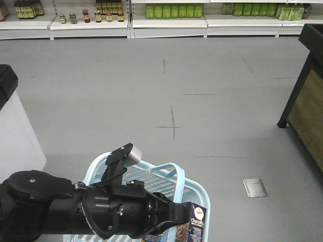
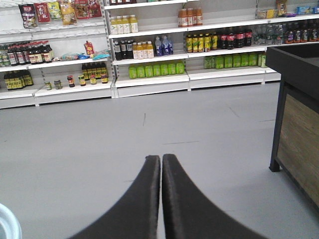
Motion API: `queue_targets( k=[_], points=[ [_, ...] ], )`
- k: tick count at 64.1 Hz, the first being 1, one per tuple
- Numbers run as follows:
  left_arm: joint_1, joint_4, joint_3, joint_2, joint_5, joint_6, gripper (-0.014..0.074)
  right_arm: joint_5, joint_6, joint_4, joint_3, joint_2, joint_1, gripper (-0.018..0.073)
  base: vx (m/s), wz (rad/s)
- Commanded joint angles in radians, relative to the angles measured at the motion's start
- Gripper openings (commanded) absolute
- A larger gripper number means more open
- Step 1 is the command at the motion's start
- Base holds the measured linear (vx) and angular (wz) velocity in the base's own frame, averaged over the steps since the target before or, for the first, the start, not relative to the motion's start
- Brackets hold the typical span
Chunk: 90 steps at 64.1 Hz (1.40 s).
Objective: Left arm holds basket, right arm returns cookies
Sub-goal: 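Hold the basket with the left gripper while approaching the drink shelves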
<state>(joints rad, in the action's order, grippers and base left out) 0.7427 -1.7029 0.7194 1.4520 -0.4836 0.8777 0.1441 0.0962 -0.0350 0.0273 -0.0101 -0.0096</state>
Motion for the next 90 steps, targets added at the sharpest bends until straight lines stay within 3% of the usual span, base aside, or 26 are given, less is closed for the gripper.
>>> queue_targets(
  k=[1, 90],
  points=[
    [0.004, -0.065, 0.028, -0.042, -0.036, 0.017, -0.0006, -0.075, -0.002, -0.010, 0.003, -0.012, 0.001, -0.0008, 0.40, 0.01],
    [0.004, -0.065, 0.028, -0.042, -0.036, 0.017, -0.0006, -0.075, -0.002, -0.010, 0.003, -0.012, 0.001, -0.0008, 0.39, 0.01]
  ],
)
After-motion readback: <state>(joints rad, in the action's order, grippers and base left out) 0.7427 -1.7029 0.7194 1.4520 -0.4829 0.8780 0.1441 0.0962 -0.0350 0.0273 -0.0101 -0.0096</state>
